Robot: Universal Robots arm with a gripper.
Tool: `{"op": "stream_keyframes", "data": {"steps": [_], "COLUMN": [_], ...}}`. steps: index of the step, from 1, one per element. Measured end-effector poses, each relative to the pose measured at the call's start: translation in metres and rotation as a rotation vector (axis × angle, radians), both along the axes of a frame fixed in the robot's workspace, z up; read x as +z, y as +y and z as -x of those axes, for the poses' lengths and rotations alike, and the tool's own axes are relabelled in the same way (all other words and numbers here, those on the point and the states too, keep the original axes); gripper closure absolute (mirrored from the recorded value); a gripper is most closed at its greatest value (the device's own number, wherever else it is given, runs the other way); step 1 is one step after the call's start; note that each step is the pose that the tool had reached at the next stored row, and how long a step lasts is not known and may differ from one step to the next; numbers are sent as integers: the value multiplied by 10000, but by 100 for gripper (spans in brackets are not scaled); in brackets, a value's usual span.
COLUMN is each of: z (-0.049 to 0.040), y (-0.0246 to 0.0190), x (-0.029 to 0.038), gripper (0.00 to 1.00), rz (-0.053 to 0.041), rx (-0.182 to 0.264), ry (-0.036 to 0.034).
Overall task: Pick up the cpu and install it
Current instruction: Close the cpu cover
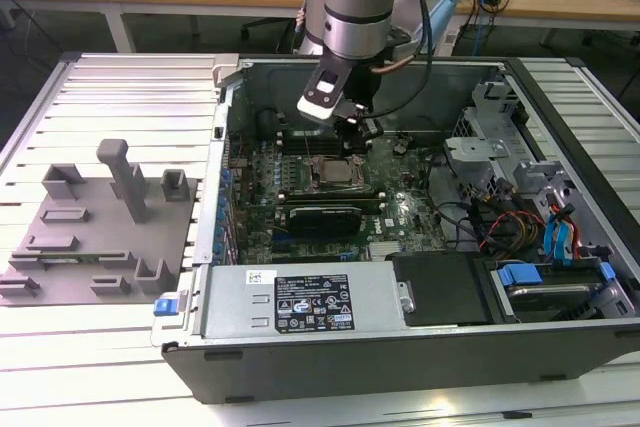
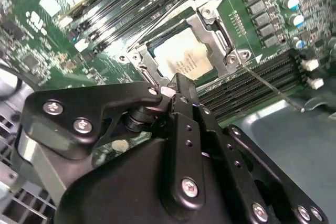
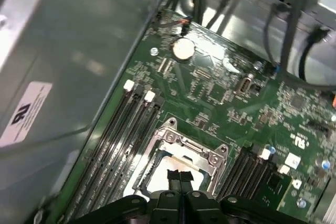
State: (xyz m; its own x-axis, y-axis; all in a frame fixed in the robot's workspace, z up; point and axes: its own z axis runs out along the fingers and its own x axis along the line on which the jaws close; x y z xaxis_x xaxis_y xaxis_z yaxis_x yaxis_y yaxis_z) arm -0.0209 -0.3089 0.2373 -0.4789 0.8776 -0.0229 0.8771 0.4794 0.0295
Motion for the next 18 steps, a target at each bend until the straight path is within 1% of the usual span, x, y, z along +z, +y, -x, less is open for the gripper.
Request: {"op": "stream_keyframes", "data": {"steps": [4,7,9,10,11,12,13,15,17,18], "z": [0,0,0,0,0,0,0,0,0,0], "y": [0,0,0,0,0,0,0,0,0,0], "x": [-1,-2,-2,-2,-2,-2,-3,-3,-3,-3], "gripper": [89,89,89,89,89,89,89,89,89,89], "rz": [2,6,8,9,11,12,12,13,14,14], "rx": [1481,2724,3142,3438,3902,4527,4804,5207,5974,6160], "ry": [0,0,1,0,1,1,0,0,0,0]}}
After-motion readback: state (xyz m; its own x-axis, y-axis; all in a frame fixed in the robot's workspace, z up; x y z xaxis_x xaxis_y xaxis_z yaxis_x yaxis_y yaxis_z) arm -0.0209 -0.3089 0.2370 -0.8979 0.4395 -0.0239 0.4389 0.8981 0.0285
